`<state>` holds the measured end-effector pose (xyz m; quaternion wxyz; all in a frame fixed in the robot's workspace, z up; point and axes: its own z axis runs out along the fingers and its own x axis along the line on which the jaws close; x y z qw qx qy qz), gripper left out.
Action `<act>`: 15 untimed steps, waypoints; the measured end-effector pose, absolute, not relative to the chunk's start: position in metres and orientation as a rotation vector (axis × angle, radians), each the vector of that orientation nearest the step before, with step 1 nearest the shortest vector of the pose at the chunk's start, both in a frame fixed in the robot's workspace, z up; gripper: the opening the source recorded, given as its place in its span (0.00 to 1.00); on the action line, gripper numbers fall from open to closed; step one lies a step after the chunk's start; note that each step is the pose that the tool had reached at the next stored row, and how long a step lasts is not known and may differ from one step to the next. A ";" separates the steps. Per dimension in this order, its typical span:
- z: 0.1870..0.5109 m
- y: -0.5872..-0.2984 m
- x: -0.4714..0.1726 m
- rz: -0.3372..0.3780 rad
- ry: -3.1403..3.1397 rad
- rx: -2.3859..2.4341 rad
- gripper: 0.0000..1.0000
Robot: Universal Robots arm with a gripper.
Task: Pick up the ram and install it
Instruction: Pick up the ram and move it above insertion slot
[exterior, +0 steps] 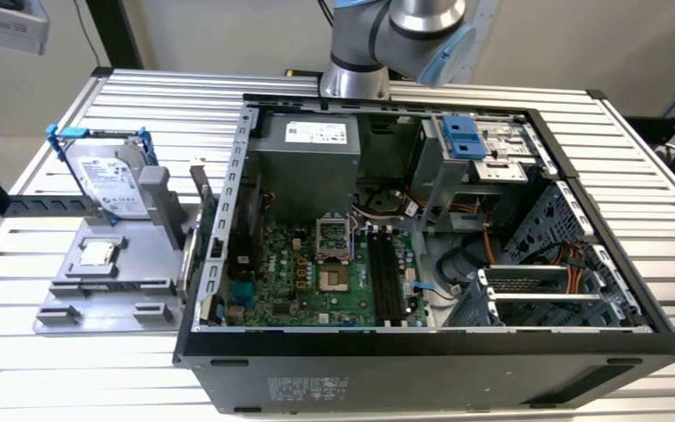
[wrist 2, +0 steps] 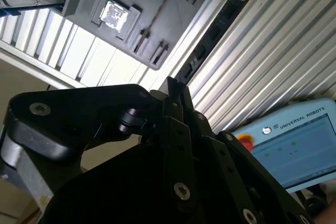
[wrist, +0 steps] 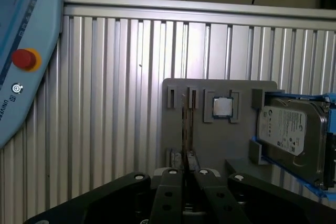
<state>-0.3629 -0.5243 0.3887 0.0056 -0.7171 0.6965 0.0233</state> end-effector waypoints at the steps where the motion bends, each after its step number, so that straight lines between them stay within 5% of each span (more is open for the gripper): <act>1: 0.389 -0.524 -0.363 0.073 2.181 -2.245 0.00; 15: 0.389 -0.524 -0.339 0.074 2.181 -2.246 0.00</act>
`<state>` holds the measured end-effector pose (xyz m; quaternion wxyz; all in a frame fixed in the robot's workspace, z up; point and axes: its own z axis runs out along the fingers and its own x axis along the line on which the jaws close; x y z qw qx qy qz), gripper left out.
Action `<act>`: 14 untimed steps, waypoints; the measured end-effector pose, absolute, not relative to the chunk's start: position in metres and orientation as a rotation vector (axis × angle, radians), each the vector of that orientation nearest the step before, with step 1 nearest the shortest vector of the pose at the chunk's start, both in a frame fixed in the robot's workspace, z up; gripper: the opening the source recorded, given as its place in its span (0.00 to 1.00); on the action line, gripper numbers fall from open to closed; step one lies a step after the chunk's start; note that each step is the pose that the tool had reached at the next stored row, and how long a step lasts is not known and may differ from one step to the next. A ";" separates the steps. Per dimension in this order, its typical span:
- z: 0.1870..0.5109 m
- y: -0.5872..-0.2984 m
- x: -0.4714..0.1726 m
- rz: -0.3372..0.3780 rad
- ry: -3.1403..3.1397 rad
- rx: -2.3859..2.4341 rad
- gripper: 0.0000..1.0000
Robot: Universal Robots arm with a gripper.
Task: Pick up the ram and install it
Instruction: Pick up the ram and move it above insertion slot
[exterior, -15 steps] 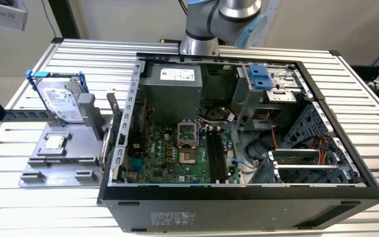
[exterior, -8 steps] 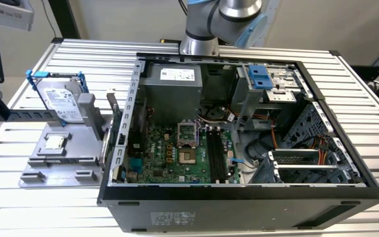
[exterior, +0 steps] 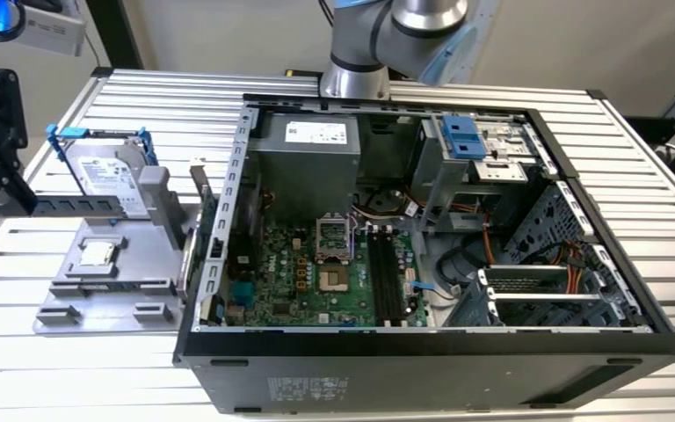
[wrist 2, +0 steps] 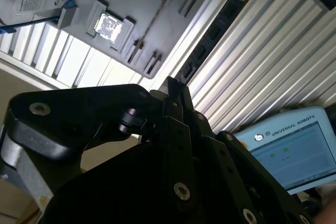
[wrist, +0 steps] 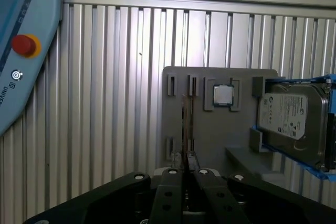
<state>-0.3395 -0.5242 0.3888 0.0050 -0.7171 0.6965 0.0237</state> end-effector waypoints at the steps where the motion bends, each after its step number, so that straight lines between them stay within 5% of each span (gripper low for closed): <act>1: 0.389 -0.524 -0.338 0.075 2.181 -2.246 0.00; 14: 0.389 -0.524 -0.302 0.085 2.186 -2.250 0.00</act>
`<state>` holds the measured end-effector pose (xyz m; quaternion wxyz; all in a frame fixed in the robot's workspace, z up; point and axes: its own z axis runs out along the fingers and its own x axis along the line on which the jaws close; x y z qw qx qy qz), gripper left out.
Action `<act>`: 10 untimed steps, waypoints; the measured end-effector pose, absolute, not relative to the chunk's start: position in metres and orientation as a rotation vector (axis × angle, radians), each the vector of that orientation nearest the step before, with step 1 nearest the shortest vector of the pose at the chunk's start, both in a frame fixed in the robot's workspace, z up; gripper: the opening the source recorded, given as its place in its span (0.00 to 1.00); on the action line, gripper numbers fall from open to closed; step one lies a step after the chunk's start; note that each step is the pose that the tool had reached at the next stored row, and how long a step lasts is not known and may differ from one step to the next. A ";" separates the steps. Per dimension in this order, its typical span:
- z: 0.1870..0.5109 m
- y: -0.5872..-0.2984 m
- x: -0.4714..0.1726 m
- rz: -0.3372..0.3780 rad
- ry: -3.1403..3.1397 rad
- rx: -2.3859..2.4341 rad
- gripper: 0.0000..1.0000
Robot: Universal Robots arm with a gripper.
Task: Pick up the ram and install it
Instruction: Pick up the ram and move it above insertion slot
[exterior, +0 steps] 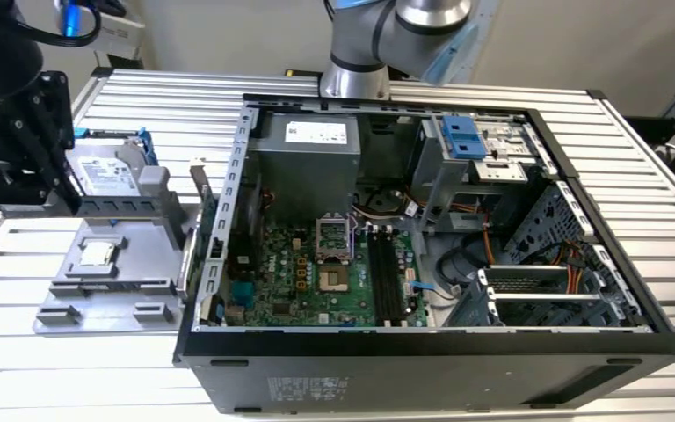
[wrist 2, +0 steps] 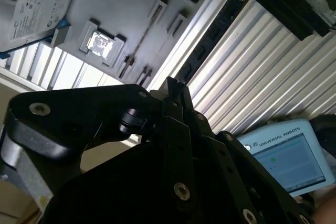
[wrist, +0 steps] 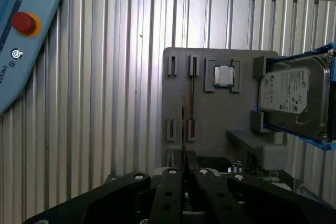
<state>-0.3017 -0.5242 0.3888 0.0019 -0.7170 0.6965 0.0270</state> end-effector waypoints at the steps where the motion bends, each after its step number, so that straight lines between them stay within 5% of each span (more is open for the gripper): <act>1: 0.389 -0.524 -0.299 0.086 2.186 -2.250 0.00; 10: 0.389 -0.524 -0.271 0.095 2.190 -2.254 0.00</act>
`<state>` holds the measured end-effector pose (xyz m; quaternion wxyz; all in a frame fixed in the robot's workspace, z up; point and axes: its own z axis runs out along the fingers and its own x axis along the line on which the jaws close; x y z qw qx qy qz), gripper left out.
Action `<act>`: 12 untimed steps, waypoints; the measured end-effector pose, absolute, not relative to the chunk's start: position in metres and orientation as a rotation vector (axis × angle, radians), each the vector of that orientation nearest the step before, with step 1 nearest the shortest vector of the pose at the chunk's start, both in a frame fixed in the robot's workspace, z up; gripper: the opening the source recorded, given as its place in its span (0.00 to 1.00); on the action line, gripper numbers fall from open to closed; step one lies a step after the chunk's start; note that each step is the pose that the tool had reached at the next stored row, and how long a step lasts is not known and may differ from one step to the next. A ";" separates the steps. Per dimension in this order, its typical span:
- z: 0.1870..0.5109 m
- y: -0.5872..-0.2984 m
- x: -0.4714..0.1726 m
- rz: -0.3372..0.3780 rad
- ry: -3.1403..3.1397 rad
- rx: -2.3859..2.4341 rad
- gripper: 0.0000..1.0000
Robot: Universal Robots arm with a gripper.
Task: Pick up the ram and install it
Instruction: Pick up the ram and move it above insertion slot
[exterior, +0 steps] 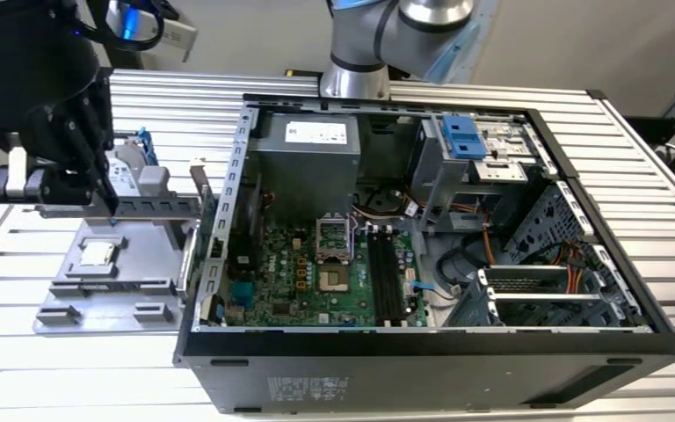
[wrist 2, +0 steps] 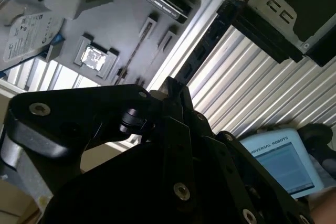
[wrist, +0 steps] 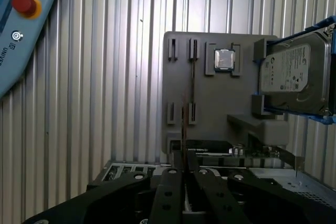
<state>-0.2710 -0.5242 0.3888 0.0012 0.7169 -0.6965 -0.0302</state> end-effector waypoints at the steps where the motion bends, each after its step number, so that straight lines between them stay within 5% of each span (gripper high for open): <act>1: 0.389 -0.524 -0.269 -0.095 -2.186 2.250 0.00; 12: 0.389 -0.524 -0.243 -0.101 -2.183 2.247 0.00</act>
